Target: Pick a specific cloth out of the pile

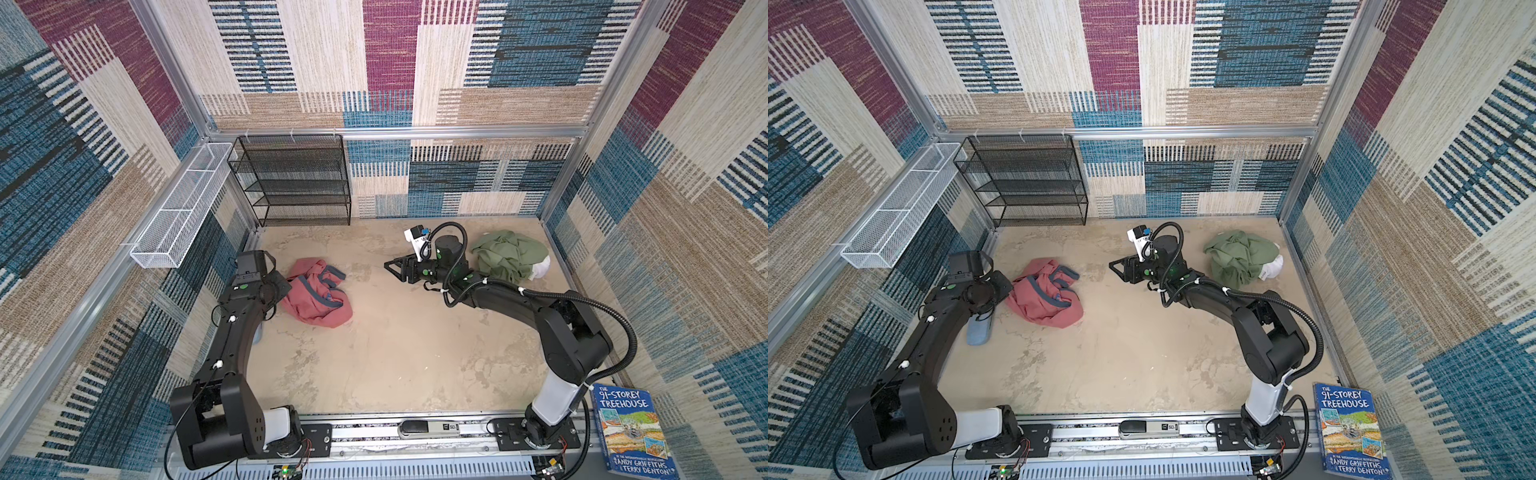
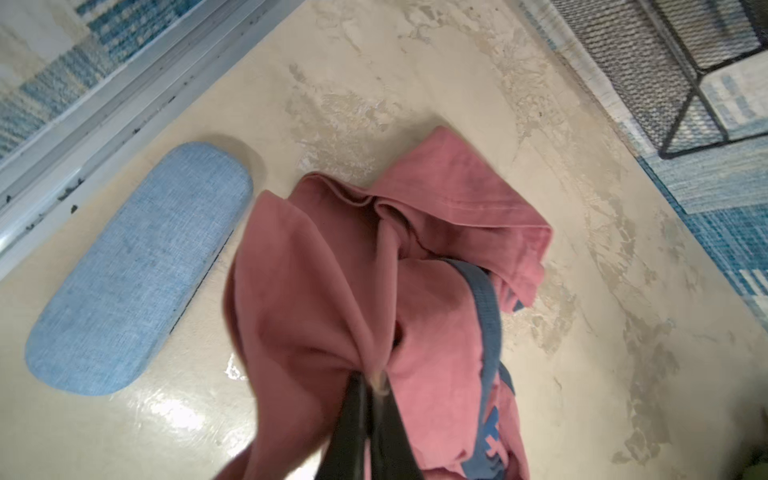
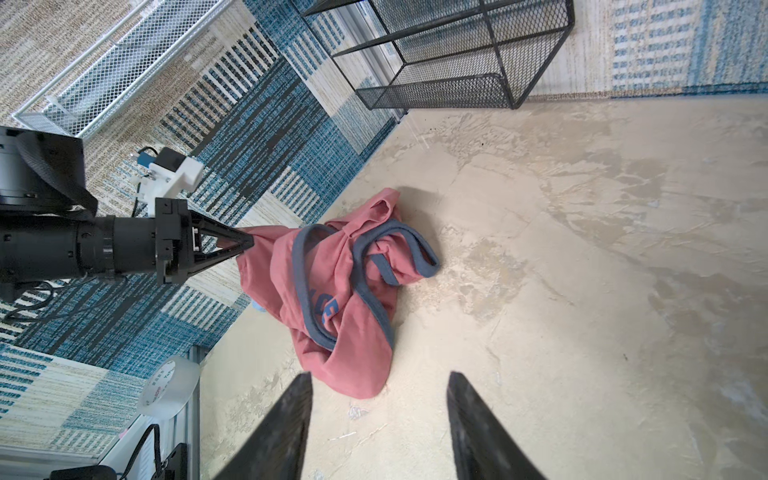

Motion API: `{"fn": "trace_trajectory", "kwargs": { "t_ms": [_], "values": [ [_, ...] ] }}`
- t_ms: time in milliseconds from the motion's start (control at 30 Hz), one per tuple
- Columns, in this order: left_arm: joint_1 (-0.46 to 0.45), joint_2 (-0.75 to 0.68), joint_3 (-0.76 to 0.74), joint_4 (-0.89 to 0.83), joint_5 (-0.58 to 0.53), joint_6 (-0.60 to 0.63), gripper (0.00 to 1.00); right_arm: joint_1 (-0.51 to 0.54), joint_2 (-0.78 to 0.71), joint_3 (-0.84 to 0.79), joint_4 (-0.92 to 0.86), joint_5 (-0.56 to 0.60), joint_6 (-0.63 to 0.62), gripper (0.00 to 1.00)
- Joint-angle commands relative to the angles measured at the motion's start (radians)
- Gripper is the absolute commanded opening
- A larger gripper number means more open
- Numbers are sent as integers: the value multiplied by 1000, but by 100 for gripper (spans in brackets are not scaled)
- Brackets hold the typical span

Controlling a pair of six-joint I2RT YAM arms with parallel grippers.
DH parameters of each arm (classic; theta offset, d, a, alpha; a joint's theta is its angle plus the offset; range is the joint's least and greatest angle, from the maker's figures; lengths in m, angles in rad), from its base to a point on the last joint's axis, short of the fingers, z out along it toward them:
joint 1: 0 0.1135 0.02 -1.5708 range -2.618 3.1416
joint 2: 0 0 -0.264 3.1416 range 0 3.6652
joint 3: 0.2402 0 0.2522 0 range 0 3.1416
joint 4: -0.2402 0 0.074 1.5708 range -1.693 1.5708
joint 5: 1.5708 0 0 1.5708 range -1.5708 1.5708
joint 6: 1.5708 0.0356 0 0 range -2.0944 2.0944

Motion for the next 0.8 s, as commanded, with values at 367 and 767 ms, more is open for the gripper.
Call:
{"fn": "trace_trajectory", "kwargs": {
  "t_ms": [367, 767],
  "values": [
    [-319, 179, 267, -98, -252, 201, 0, 1, -22, -15, 37, 4, 9, 55],
    [-485, 456, 498, -108, -275, 327, 0, -6, -55, -31, 24, 34, -8, 55]
  ]
}}
